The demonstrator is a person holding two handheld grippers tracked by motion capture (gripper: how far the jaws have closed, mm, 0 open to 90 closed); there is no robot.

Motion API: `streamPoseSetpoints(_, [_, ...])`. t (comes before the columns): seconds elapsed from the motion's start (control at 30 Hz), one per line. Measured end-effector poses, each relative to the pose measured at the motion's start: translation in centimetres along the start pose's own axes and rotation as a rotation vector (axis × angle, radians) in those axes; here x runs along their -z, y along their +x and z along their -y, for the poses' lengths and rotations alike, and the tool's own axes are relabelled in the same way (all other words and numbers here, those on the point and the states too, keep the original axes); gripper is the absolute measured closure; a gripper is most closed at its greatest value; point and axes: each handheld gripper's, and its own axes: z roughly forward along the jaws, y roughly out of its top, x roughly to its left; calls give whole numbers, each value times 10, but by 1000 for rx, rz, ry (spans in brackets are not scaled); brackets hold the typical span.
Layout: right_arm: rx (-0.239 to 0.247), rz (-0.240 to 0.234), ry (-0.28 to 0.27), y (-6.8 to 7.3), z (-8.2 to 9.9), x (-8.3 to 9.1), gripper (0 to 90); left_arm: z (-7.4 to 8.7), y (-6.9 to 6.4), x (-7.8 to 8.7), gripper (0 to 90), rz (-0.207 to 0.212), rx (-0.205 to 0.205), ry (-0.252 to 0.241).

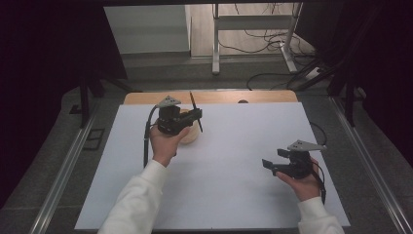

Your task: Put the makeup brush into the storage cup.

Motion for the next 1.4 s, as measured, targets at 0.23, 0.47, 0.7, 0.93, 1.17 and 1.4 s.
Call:
streamPoseSetpoints(0.23, [-2,-1,-3,0,0,0,218,-6,3,1,830,-16,-8,-4])
streamPoseSetpoints(0.47, [-2,-2,-4,0,0,1,219,-10,7,2,831,-26,-22,-2])
streamPoseSetpoints(0.7, [-3,-2,-5,-1,0,1,218,-16,11,4,833,-32,-33,0])
streamPoseSetpoints(0.93, [-12,-9,-7,-1,0,1,219,-22,15,6,832,-47,-20,-19])
streamPoseSetpoints(1.17, [-10,-6,-4,-1,0,1,218,-28,20,4,831,-56,-19,-14])
streamPoseSetpoints(1.4, [-10,-5,-6,-2,0,1,218,-31,23,4,830,-75,-14,-20])
